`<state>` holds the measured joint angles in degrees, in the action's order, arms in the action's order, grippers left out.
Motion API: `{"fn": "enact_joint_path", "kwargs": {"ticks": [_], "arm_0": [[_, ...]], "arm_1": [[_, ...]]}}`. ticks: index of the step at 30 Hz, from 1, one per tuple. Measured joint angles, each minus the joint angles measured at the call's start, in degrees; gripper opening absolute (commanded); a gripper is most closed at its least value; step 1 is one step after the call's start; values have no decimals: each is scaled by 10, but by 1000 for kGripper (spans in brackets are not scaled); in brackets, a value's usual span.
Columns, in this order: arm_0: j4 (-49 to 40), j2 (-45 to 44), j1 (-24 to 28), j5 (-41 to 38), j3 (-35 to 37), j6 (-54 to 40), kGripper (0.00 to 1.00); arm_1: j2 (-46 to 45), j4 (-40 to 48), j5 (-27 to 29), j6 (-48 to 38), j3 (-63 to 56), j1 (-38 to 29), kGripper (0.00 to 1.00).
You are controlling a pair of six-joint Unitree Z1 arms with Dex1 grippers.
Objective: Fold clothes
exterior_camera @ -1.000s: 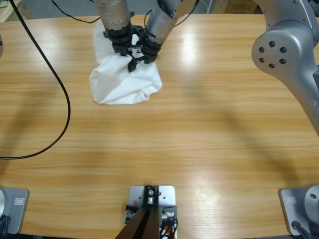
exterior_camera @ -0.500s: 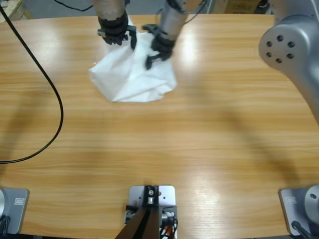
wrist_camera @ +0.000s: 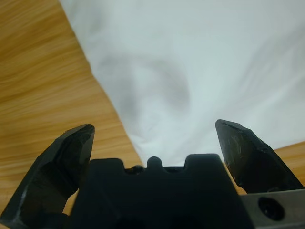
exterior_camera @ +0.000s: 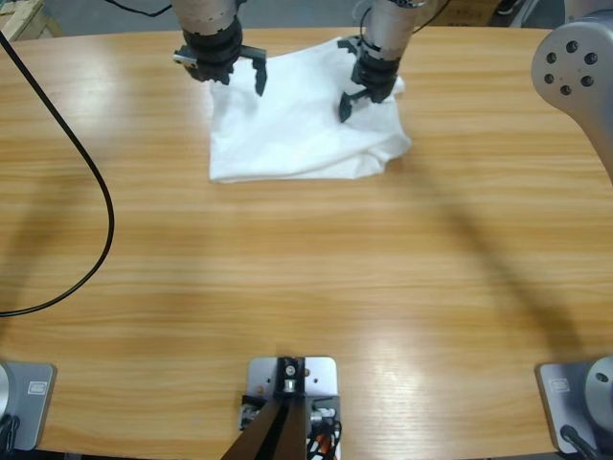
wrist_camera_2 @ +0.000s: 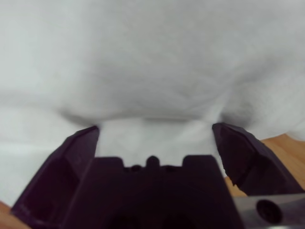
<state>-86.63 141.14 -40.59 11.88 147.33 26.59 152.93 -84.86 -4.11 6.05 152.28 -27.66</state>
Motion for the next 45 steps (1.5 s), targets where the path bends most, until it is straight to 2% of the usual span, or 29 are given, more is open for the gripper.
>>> {"fn": "enact_joint_path", "kwargs": {"ticks": [7, 12, 18, 19, 21, 25, 28, 31, 35, 37, 40, 45], "arm_0": [[0, -23, 12, 6, -51, 0, 1000], [0, -66, 35, 6, -148, 1, 1000], [0, -109, 47, -16, -190, 1, 1000], [0, -120, 50, -26, -202, 1, 1000], [6, -150, 57, -54, -255, -1, 1000], [83, -211, 71, -94, -403, -13, 1000], [121, -225, 72, -103, -456, -22, 1000], [165, -238, 75, -164, -475, -42, 1000], [309, -289, 121, -366, -529, -65, 1000], [369, -302, 151, -436, -554, -64, 1000], [442, -309, 192, -479, -609, -46, 1000], [573, -311, 247, -493, -742, -1, 1000]], "arm_1": [[-34, -11, 42, 7, -9, 4, 1000], [-110, -12, 70, 5, -10, -5, 1000], [-205, -14, 72, -15, -10, -29, 1000], [-227, -14, 70, -17, -19, -30, 1000], [-302, 31, 66, -27, -128, -29, 1000], [-446, 176, 57, -57, -420, -18, 981], [-513, 225, 15, -63, -520, -5, 1000], [-547, 230, -62, -65, -541, 33, 1000], [-555, 194, -85, -62, -532, 53, 1000], [-555, 178, -94, -60, -529, 54, 1000], [-555, 167, -95, -57, -529, 54, 1000], [-555, 161, -95, -56, -530, 55, 1000]]}}
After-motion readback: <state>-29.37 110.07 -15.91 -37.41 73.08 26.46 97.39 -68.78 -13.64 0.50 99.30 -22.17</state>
